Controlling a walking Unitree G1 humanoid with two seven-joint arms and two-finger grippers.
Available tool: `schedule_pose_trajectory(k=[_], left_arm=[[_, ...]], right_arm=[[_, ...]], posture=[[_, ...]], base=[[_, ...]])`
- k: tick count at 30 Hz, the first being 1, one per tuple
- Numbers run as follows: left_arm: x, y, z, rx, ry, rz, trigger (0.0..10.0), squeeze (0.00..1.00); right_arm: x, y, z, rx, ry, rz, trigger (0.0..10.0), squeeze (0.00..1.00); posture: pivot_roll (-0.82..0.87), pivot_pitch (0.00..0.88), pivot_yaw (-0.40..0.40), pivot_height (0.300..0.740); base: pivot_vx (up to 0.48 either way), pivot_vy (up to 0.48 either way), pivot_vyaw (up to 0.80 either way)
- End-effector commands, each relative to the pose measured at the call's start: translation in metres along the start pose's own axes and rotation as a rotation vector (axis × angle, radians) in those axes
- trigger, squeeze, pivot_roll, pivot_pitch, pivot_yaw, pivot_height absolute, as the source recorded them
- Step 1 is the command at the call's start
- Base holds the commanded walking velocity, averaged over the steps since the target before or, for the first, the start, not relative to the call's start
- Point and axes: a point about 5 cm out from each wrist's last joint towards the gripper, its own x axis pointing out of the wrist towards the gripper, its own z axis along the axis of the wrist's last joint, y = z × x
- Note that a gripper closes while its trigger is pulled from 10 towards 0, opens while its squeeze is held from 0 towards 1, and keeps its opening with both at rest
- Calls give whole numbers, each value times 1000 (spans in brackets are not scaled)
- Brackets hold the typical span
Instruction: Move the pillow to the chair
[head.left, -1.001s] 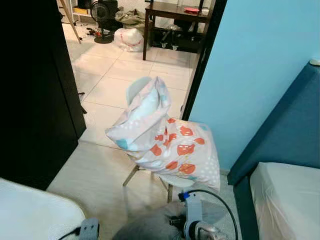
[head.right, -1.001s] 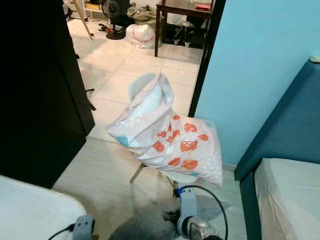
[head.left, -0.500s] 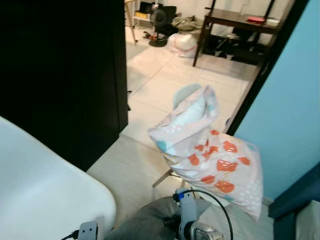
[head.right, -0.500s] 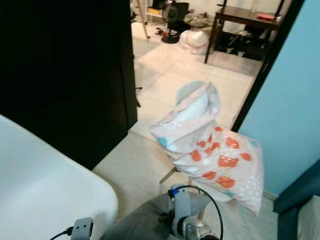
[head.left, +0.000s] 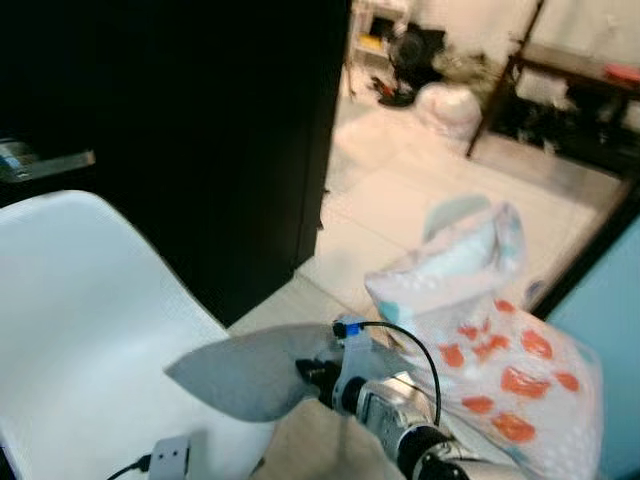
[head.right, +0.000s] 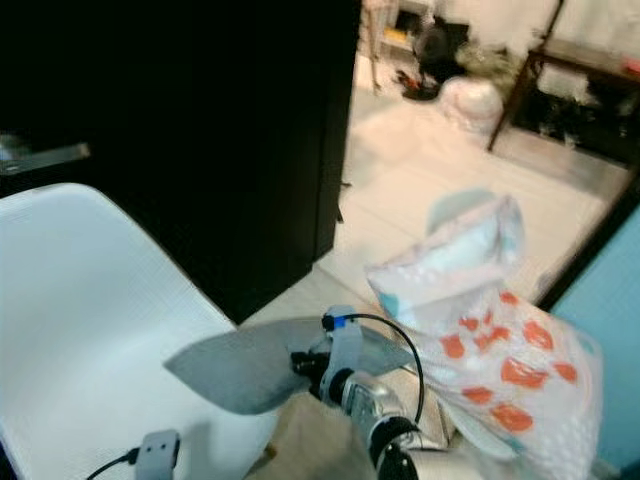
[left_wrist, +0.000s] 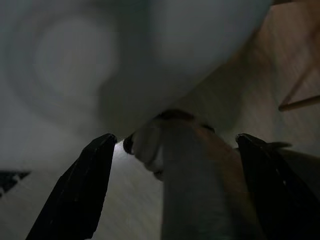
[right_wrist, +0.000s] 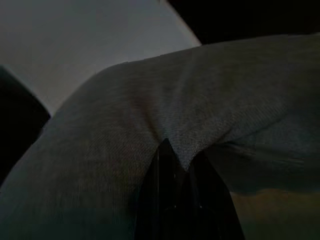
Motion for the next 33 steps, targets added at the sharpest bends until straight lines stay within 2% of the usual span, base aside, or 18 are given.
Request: schedule_pose_trajectory(k=[1, 11, 14, 17, 33], left_arm=[[-1, -3, -7, -4, 27, -6, 10000, 0], [-1, -2, -8, 0, 30, -6, 10000, 0], [-1, -3, -9, 7, 33, -9, 10000, 0], [-1, -3, -10, 6, 34, -9, 10000, 0], [-2, -3, -13, 8, 39, -8, 10000, 0]], right_arm=[[8, 15, 5, -22, -30, 56, 10000, 0], [9, 16, 4, -57, -30, 58, 10000, 0], [9, 18, -1, -157, 14, 51, 10000, 0], [10, 20, -3, -188, 29, 61, 10000, 0], [11, 22, -6, -246, 51, 54, 10000, 0]], posture=[[102, 13, -127, 740], [102, 8, -122, 740], [101, 12, -122, 740], [102, 15, -124, 740], [104, 15, -117, 740]], base=[[0, 0, 781], [0, 0, 781], [0, 0, 781], [0, 0, 781], [0, 0, 781]])
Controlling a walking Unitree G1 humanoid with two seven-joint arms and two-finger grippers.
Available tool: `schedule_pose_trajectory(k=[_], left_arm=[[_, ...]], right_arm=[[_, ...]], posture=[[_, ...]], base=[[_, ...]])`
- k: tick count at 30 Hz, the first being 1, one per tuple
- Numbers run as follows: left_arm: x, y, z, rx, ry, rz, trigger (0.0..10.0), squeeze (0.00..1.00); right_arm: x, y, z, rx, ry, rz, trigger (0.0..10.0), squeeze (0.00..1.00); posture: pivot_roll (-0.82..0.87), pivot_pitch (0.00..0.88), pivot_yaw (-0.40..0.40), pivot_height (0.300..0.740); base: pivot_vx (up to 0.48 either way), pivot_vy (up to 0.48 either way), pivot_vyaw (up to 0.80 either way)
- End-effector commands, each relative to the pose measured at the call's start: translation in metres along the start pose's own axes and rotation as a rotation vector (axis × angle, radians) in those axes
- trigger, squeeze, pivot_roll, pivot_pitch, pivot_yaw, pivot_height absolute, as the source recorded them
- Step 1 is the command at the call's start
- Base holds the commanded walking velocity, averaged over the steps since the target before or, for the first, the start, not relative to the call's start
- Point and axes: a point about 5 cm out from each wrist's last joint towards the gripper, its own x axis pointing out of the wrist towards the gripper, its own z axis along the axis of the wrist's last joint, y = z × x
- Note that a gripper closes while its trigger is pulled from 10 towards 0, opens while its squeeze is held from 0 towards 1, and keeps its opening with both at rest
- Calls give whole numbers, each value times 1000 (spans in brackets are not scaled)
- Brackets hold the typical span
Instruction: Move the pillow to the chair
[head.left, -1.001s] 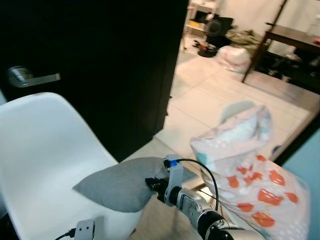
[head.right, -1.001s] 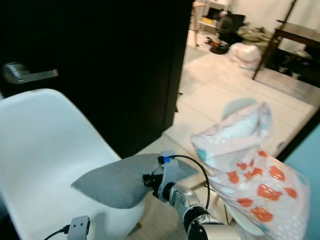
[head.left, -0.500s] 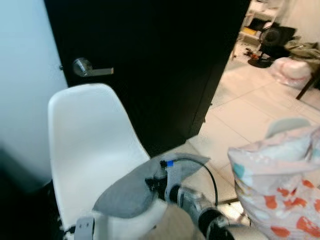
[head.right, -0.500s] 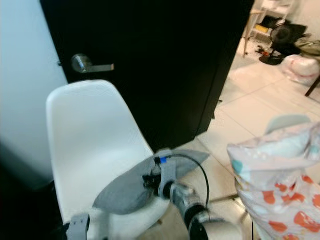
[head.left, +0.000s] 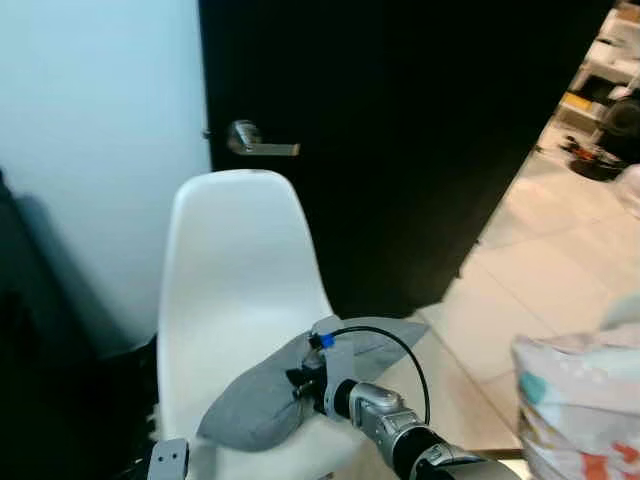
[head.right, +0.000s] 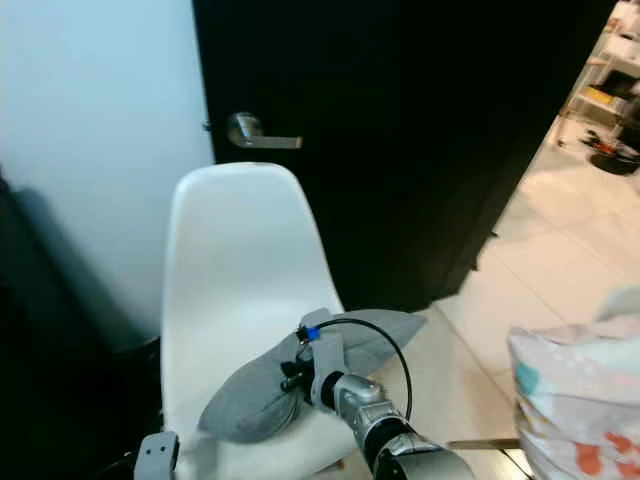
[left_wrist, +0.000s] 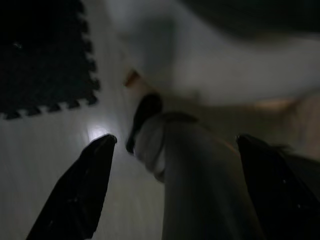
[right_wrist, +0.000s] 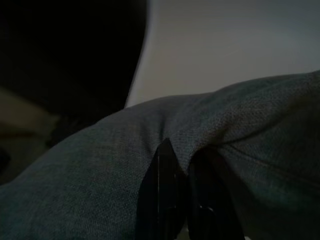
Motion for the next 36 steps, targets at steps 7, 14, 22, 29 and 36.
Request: schedule_pose_trajectory(k=[7, 14, 22, 29, 36], left_arm=[[-1, -3, -10, 12, 41, -8, 10000, 0], [-1, -4, -8, 13, 35, -3, 10000, 0], [-1, -3, -8, 5, 32, 2, 10000, 0], [-1, -4, -8, -1, 30, 4, 10000, 0], [-1, -3, -8, -9, 25, 11, 10000, 0]], right_arm=[[9, 15, 6, -46, -33, 33, 10000, 0], [7, 12, -16, -160, 150, -72, 10000, 0], [-8, -7, -44, -272, 376, -227, 10000, 0], [-17, -20, -49, -208, 408, -344, 10000, 0], [-9, -14, -35, -74, 294, -338, 10000, 0]], posture=[[107, 20, -116, 740], [110, 19, -119, 740], [113, 22, -122, 740], [113, 30, -122, 740], [122, 46, -121, 710]], base=[[0, 0, 785], [0, 0, 216], [0, 0, 0], [0, 0, 0], [0, 0, 0]])
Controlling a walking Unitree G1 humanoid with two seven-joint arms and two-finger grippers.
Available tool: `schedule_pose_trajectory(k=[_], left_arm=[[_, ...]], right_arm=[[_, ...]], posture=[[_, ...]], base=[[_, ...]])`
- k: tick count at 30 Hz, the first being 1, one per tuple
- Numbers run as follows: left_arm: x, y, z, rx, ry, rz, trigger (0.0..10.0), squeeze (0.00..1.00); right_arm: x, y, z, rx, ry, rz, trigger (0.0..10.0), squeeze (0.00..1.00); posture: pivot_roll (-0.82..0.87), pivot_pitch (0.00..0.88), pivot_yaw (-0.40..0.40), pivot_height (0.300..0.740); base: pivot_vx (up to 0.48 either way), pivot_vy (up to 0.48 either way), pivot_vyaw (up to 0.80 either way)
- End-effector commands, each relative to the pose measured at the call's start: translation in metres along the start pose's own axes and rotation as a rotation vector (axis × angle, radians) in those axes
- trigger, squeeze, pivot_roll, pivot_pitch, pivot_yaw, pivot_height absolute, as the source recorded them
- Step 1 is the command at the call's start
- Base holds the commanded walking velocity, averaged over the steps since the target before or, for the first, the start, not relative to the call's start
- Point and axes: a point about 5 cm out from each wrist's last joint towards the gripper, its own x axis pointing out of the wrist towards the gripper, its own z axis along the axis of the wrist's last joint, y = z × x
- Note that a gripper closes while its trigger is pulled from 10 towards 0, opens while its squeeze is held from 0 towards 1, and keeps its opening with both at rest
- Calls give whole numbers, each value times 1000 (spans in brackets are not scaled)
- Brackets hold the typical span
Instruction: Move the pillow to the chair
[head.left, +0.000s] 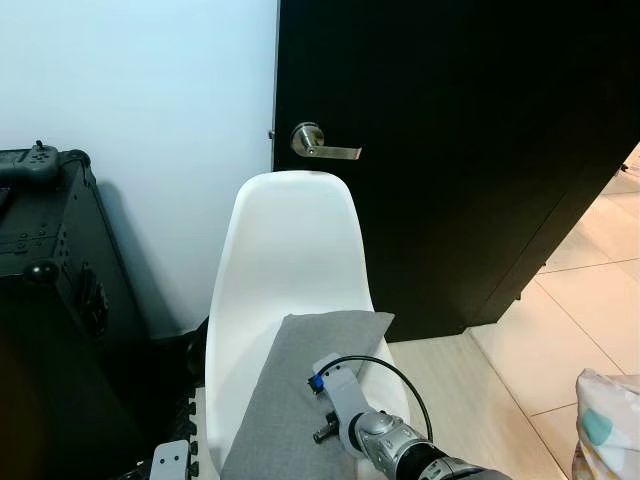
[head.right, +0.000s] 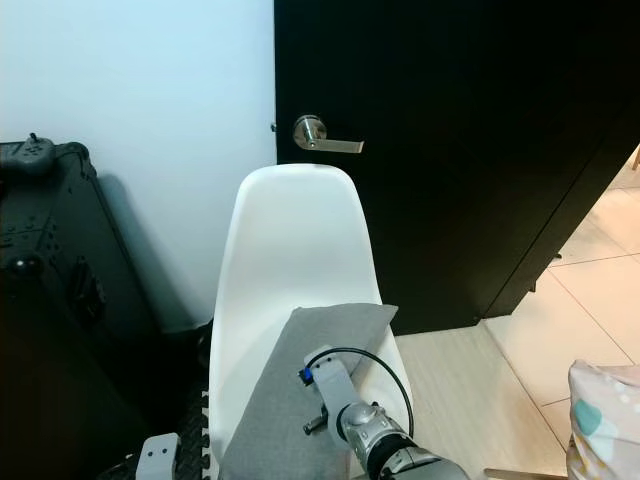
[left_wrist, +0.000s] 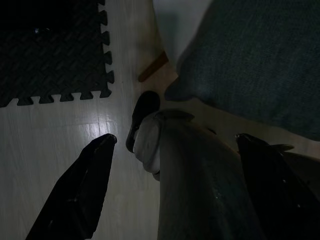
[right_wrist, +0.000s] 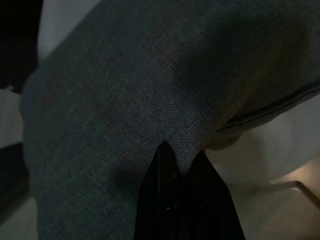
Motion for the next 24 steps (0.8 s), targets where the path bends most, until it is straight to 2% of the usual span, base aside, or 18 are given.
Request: schedule_pose_trajectory(k=[1, 2, 5, 12, 18, 24], left_arm=[[-1, -2, -7, -13, 18, 4, 10000, 0], [-1, -2, -7, -15, 17, 6, 10000, 0], [-1, -1, -7, -16, 16, 7, 10000, 0], [-2, -1, -8, -20, 16, 8, 10000, 0], [-2, -1, -10, -22, 21, 8, 10000, 0], [-2, -1, -12, -18, 25, 5, 10000, 0]], right_arm=[[-1, -2, 18, 69, -86, 2, 10000, 0], [-1, -1, 25, 104, -119, 8, 10000, 0], [-1, -2, 30, 126, -139, 11, 10000, 0], [-1, 0, 36, 129, -163, 28, 10000, 0], [-1, 1, 34, 102, -153, 28, 10000, 0], [0, -3, 22, 7, -59, -33, 10000, 0]], posture=[[122, 47, -123, 705], [123, 47, -123, 695], [124, 47, -125, 685], [122, 50, -127, 660], [119, 59, -124, 660], [118, 69, -126, 650]], base=[[0, 0, 0], [0, 0, 0], [0, 0, 0], [0, 0, 0], [0, 0, 0], [0, 0, 0]])
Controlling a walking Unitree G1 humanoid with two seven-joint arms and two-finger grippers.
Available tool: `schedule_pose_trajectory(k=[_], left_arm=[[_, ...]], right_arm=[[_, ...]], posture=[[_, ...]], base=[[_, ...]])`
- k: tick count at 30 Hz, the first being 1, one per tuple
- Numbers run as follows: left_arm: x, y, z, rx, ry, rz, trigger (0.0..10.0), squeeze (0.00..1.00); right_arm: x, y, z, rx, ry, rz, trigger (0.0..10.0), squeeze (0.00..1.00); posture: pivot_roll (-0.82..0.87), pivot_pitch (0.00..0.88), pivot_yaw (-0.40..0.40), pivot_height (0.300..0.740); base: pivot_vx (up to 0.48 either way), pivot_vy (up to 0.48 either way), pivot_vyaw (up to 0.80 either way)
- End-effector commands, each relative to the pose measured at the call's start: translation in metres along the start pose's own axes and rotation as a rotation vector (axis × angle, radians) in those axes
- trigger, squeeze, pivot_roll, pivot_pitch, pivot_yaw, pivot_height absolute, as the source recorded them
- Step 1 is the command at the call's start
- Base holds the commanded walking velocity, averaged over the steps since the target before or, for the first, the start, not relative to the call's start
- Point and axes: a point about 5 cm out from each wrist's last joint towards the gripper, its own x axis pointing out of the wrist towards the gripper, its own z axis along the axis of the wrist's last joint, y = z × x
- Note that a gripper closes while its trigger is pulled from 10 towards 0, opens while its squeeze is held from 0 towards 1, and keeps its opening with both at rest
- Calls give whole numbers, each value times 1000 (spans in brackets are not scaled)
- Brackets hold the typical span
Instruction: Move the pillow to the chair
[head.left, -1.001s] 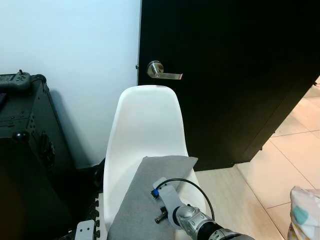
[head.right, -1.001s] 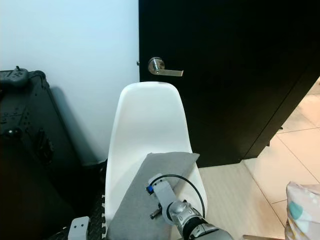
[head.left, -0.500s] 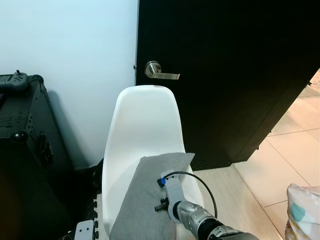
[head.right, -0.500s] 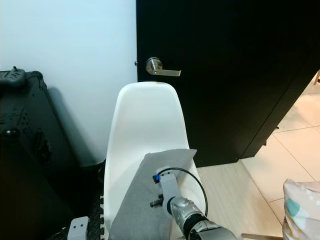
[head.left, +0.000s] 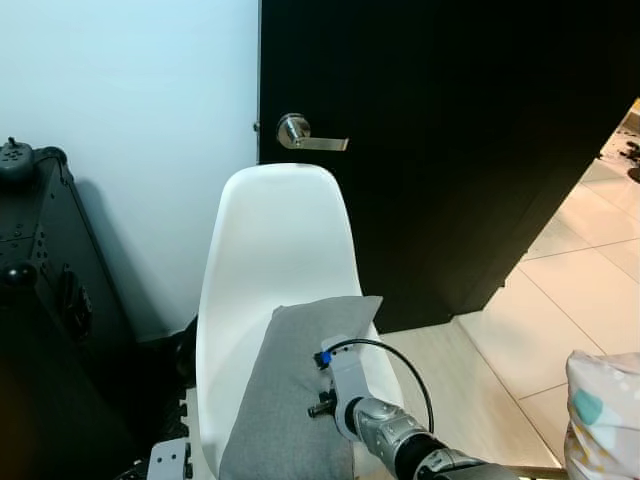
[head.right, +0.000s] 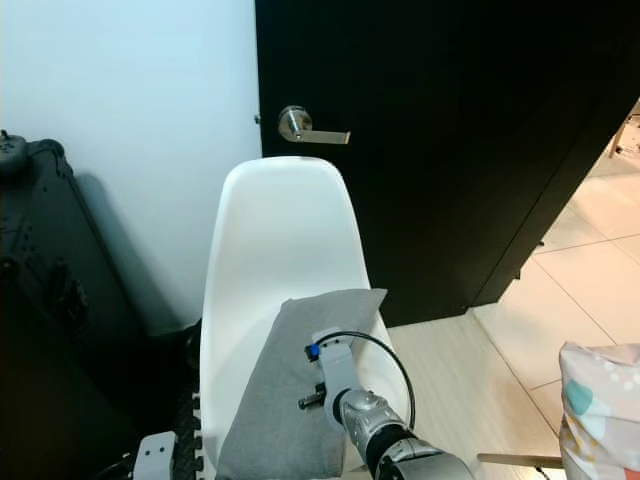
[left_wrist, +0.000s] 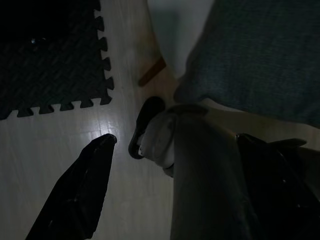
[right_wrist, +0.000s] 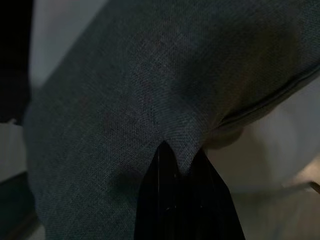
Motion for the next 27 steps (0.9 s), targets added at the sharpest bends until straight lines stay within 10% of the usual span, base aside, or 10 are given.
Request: schedule_pose_trajectory(k=[1, 27], left_arm=[[-2, -3, -13, -12, 45, -6, 10000, 0], [-5, -5, -24, -16, 67, -9, 10000, 0]], right_arm=[[0, 0, 6, -27, -1, -13, 10000, 0], [3, 18, 4, -173, 7, 13, 10000, 0]], posture=[[118, 69, -126, 650], [128, 92, -141, 625]], base=[[0, 0, 0], [0, 0, 0]])
